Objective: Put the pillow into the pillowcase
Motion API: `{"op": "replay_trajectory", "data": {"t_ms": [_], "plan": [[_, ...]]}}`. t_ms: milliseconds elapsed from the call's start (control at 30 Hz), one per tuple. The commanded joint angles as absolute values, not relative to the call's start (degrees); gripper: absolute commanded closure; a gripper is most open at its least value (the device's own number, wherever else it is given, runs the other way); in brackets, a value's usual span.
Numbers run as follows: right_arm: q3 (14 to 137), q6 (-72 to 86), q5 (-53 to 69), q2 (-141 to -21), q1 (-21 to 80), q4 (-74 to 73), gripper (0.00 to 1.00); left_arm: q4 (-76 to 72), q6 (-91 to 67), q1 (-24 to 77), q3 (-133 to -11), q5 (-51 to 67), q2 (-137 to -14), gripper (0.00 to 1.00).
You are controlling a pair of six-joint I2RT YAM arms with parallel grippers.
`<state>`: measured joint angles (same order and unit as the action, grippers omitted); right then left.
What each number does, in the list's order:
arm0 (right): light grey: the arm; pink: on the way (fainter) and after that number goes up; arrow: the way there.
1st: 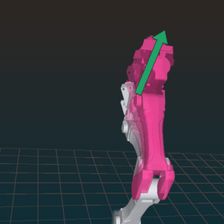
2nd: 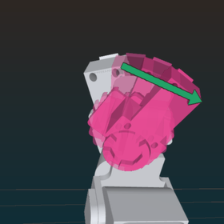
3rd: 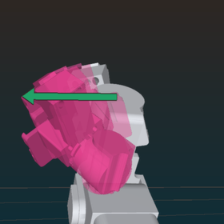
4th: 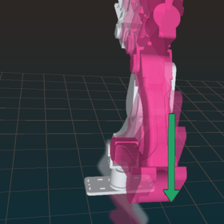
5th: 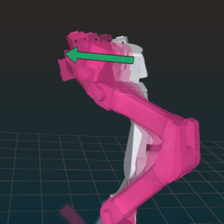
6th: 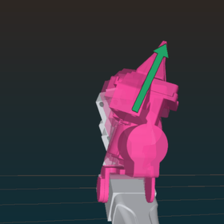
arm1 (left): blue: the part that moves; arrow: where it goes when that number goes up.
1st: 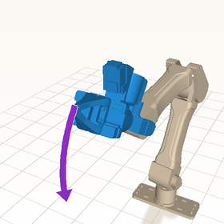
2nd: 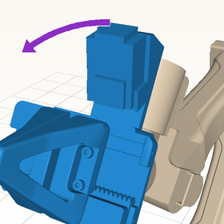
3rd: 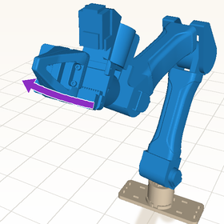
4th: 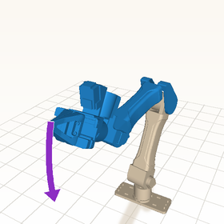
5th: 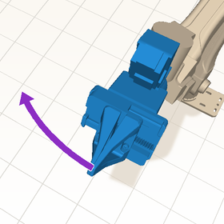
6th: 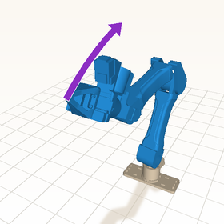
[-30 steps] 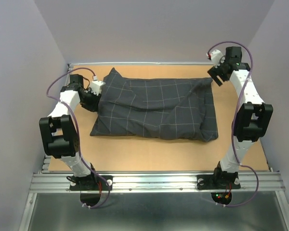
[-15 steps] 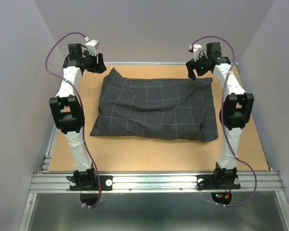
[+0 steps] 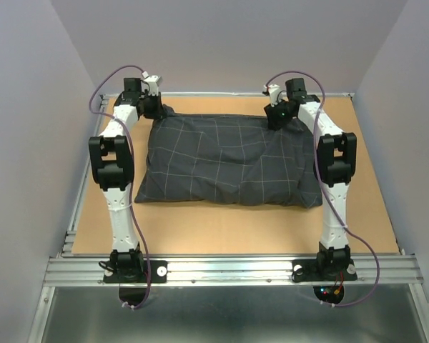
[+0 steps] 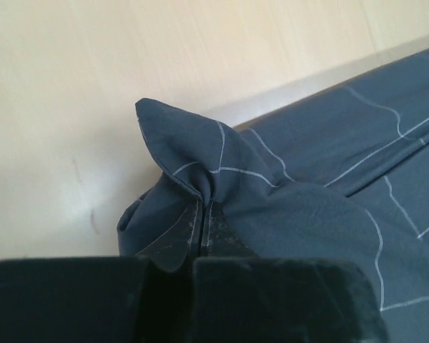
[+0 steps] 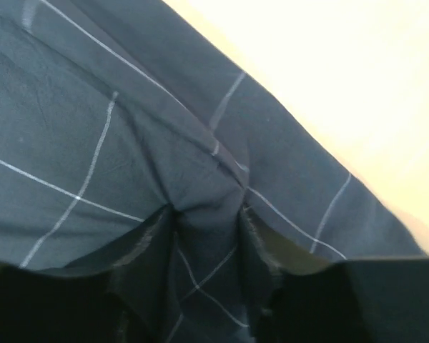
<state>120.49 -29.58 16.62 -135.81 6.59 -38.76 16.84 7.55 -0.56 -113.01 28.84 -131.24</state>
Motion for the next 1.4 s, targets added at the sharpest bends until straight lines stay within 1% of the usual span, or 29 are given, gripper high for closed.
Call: {"op": "replay_trajectory", "data": {"t_ms": [0,33,100,133,167,200,233,267,300,333,367,433,500,600,733,800,900,967,1067,1167,1300,1367], "plan": [[120.41,-31.03,6.86,-138.16,6.94,-36.83,0.61,15.12,9.75,-6.93,-108.91,21.72,-121.74,1.0],[119.89,-30.94,5.55,-138.08,6.94,-36.65,0.64,15.29,12.28,-7.73,-108.2,20.4,-119.9,1.0],[119.1,-30.85,4.49,-137.55,6.94,-35.86,0.64,16.96,15.28,-9.75,-106.97,18.21,-118.92,0.99],[118.57,-30.5,3.79,-137.11,6.94,-35.16,0.64,17.48,16.86,-10.45,-106.44,14.36,-118.57,0.74],[118.39,-30.15,3.61,-136.85,6.86,-34.98,0.63,17.58,17.31,-10.98,-106.35,13.37,-118.39,0.61],[118.48,-29.62,3.78,-136.5,6.94,-34.81,0.61,17.58,17.58,-12.29,-106.26,13.27,-118.13,0.51],[118.91,-28.23,4.56,-136.06,6.94,-34.89,0.52,17.23,17.4,-12.65,-105.48,14.84,-117.08,0.41],[119.09,-27.17,5.53,-134.49,7.03,-34.89,0.38,16.97,17.32,-13.0,-104.77,16.42,-115.33,0.39],[119.18,-26.38,6.23,-133.43,7.03,-34.98,0.3,16.88,17.4,-13.18,-104.07,18.09,-114.36,0.38],[118.92,-25.41,6.76,-131.76,6.94,-34.89,0.23,16.53,17.23,-13.1,-101.8,20.11,-113.3,0.35],[118.83,-24.97,6.94,-130.36,6.94,-34.89,0.18,15.91,16.97,-13.1,-100.47,20.82,-112.07,0.32],[118.39,-24.35,7.12,-125.44,6.94,-34.98,0.12,15.82,17.31,-13.1,-98.53,23.62,-109.61,0.32],[116.46,-24.34,7.29,-120.44,6.68,-35.07,0.09,15.73,16.97,-13.1,-96.16,24.43,-108.46,0.32],[112.51,-24.78,7.29,-115.51,6.15,-36.64,0.1,15.21,15.74,-12.75,-94.31,28.63,-107.84,0.31],[107.5,-25.05,7.64,-113.73,4.75,-39.02,0.11,14.33,13.72,-10.47,-94.39,32.07,-110.47,0.3],[107.14,-23.48,8.96,-114.69,2.48,-39.81,0.11,13.45,12.75,-9.85,-94.74,32.78,-111.7,0.3],[111.17,-18.38,13.61,-119.43,0.27,-42.01,0.11,12.83,10.73,-9.23,-96.41,32.87,-115.04,0.3],[116.44,-14.08,18.53,-124.16,-3.15,-43.85,0.11,12.57,9.76,-8.79,-97.11,33.31,-116.89,0.3],[121.1,-9.5,23.46,-128.48,-4.57,-46.23,0.11,12.3,9.06,-8.44,-97.29,34.63,-118.21,0.3],[120.33,-6.86,25.22,-130.69,-6.15,-46.41,0.11,12.13,8.7,-8.26,-96.42,35.42,-118.56,0.31],[116.38,-3.26,30.66,-131.75,-9.4,-46.41,0.11,11.08,8.0,-8.17,-94.66,36.65,-119.26,0.34],[115.23,-3.6,32.08,-132.71,-9.49,-46.49,0.19,10.29,6.68,-8.17,-94.48,37.7,-120.32,0.39]]}}
